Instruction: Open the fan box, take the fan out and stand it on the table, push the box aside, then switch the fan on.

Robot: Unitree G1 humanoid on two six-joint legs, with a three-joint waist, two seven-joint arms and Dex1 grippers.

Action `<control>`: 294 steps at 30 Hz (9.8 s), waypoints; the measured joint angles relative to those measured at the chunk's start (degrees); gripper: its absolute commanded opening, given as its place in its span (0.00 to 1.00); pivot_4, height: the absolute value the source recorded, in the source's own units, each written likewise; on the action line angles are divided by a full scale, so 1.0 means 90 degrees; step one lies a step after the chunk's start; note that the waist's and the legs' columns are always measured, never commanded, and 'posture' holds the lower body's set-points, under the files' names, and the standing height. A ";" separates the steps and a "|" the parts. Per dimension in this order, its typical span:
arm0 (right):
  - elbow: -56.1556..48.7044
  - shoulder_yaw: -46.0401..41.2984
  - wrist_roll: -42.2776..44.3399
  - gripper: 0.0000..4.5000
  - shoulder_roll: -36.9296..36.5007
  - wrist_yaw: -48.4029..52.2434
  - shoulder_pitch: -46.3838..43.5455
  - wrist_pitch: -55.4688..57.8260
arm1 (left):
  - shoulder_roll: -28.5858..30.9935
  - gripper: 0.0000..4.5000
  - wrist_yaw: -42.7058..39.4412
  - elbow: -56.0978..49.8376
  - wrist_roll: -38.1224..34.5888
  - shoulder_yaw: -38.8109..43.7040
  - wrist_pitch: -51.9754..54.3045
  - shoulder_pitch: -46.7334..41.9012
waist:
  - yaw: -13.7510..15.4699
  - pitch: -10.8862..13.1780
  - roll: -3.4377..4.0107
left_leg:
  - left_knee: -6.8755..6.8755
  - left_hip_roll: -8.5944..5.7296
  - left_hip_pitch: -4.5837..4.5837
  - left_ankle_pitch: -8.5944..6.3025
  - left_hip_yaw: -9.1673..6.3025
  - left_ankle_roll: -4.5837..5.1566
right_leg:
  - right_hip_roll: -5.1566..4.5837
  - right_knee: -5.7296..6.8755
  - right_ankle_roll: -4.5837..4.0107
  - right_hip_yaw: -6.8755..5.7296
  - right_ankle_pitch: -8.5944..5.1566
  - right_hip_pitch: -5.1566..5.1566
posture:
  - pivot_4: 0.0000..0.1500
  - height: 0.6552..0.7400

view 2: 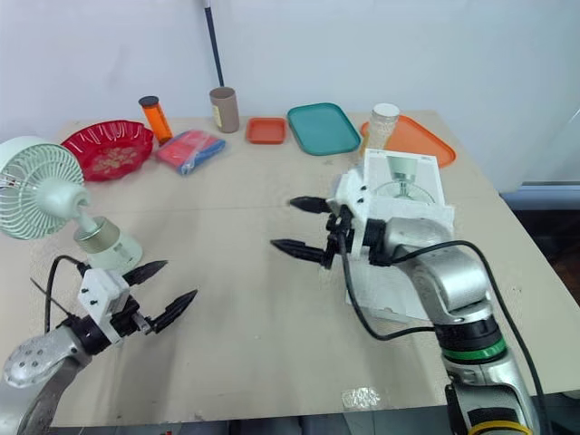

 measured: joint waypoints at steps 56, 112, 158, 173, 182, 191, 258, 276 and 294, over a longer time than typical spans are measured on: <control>0.1611 0.0324 -0.0573 0.97 0.1298 0.1045 -0.0804 -0.0897 | 0.0413 1.00 0.1377 0.0790 -0.0065 0.3490 -0.0361 -0.0528 | -0.0065 0.0001 -0.0002 | -0.0005 0.0005 0.0002 -0.0008 -0.0009 -0.0031 | 0.0002 0.0001 -0.0012 -0.0022 -0.0003 -0.0005 | 1.00 1.00; 0.0833 0.0789 -0.1187 1.00 0.1715 -0.0583 -0.1255 0.0319 | -0.0009 0.44 0.2578 -0.0633 -0.2001 0.1041 0.2027 -0.2347 | -0.0061 0.0011 -0.0021 | -0.0008 0.0000 -0.0028 0.0011 -0.0046 -0.0089 | -0.0003 0.0006 -0.0013 -0.0041 -0.0003 -0.0028 | 1.00 1.00; 0.2409 0.0879 -0.1793 0.53 0.3851 -0.2569 -0.2278 0.1068 | -0.0335 0.44 0.2625 -0.0534 -0.1237 0.0504 0.2088 -0.2819 | -0.0080 0.0010 -0.0022 | 0.0003 -0.0002 -0.0103 0.0021 -0.0040 -0.0108 | -0.0003 0.0031 -0.0020 -0.0040 0.0005 -0.0109 | 1.00 1.00; 0.2491 0.0816 -0.1891 0.22 0.3843 -0.2644 -0.2281 0.1028 | -0.0367 0.44 0.2596 -0.0485 -0.1205 0.0499 0.2061 -0.2866 | -0.0080 0.0009 -0.0022 | 0.0004 -0.0002 -0.0103 0.0022 -0.0040 -0.0108 | -0.0003 0.0033 -0.0020 -0.0040 0.0005 -0.0109 | 1.00 1.00; 0.2531 0.0819 -0.1942 0.22 0.3854 -0.2631 -0.2282 0.0976 | -0.0405 0.44 0.2580 -0.0486 -0.1160 0.0500 0.2061 -0.2868 | -0.0080 0.0008 -0.0022 | 0.0004 -0.0002 -0.0102 0.0022 -0.0040 -0.0108 | -0.0003 0.0034 -0.0020 -0.0040 0.0005 -0.0109 | 1.00 1.00; 0.2598 0.0812 -0.1946 0.22 0.3865 -0.2598 -0.2309 0.0959 | -0.0438 0.44 0.2500 -0.0486 -0.1112 0.0524 0.2004 -0.2801 | -0.0080 0.0008 -0.0022 | 0.0004 -0.0001 -0.0100 0.0022 -0.0038 -0.0109 | -0.0003 0.0036 -0.0021 -0.0039 0.0005 -0.0109 | 1.00 1.00; 0.0238 0.0463 -0.0205 0.21 0.1292 0.0783 0.0512 -0.0550 | 0.1038 0.00 -0.1603 0.1094 -0.1468 -0.0705 0.1539 -0.2175 | -0.0082 0.0007 -0.0015 | 0.0002 0.0008 -0.0077 0.0018 -0.0020 -0.0101 | 0.0004 0.0031 -0.0027 -0.0033 0.0009 -0.0093 | 1.00 1.00; 0.0224 0.0486 -0.0262 0.21 0.1248 0.0802 0.0576 -0.0691 | 0.0818 0.00 -0.1944 0.1778 -0.0988 -0.1206 0.1262 -0.2445 | -0.0083 0.0006 -0.0014 | 0.0005 0.0010 -0.0070 0.0018 -0.0015 -0.0100 | 0.0007 0.0036 -0.0027 -0.0028 0.0009 -0.0090 | 1.00 1.00; 0.0018 0.0510 -0.0306 0.21 0.1107 0.0761 0.0744 -0.0772 | 0.0630 0.00 -0.2247 0.2029 -0.0717 -0.1526 0.1096 -0.2697 | -0.0080 0.0003 -0.0013 | 0.0010 0.0009 -0.0069 0.0018 -0.0016 -0.0099 | 0.0007 0.0039 -0.0026 -0.0028 0.0009 -0.0086 | 1.00 1.00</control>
